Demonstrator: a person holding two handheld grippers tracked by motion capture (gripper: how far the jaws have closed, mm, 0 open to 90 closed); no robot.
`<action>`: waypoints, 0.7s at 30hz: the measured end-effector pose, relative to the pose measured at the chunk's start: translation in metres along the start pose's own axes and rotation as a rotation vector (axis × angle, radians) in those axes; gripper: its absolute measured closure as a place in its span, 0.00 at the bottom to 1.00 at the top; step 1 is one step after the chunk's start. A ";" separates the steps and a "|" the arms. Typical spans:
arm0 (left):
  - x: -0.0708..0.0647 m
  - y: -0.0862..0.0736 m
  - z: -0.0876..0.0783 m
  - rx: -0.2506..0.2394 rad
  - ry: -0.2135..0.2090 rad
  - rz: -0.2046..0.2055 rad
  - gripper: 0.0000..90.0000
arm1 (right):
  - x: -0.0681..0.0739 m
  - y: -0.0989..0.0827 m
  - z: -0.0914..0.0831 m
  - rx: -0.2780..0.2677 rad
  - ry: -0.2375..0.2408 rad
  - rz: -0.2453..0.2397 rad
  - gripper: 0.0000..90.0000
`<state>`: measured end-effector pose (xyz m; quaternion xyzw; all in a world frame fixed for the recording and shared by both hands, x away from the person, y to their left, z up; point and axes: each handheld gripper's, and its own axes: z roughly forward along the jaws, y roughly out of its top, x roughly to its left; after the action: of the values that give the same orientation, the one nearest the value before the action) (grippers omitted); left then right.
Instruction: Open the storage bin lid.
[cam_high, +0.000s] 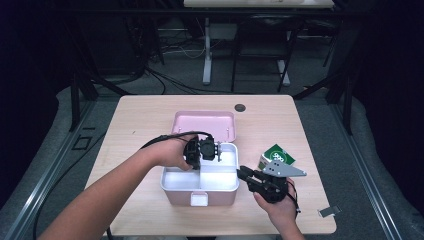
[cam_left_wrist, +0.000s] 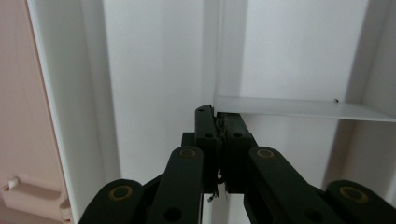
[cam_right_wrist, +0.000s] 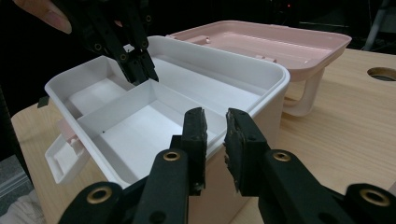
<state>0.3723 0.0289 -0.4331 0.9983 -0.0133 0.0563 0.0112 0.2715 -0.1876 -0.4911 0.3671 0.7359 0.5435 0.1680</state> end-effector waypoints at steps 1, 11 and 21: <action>0.000 0.000 0.000 0.000 0.000 0.000 0.97 | 0.000 0.000 0.000 0.000 0.000 0.000 0.86; 0.000 0.001 0.000 0.010 0.002 0.005 0.98 | -0.001 0.000 0.000 -0.002 -0.002 0.004 0.86; 0.000 0.001 -0.002 0.008 0.001 0.004 0.98 | -0.006 0.002 -0.006 -0.011 -0.025 0.015 0.85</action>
<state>0.3722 0.0282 -0.4313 0.9982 -0.0148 0.0570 0.0072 0.2729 -0.1958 -0.4881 0.3783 0.7279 0.5445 0.1750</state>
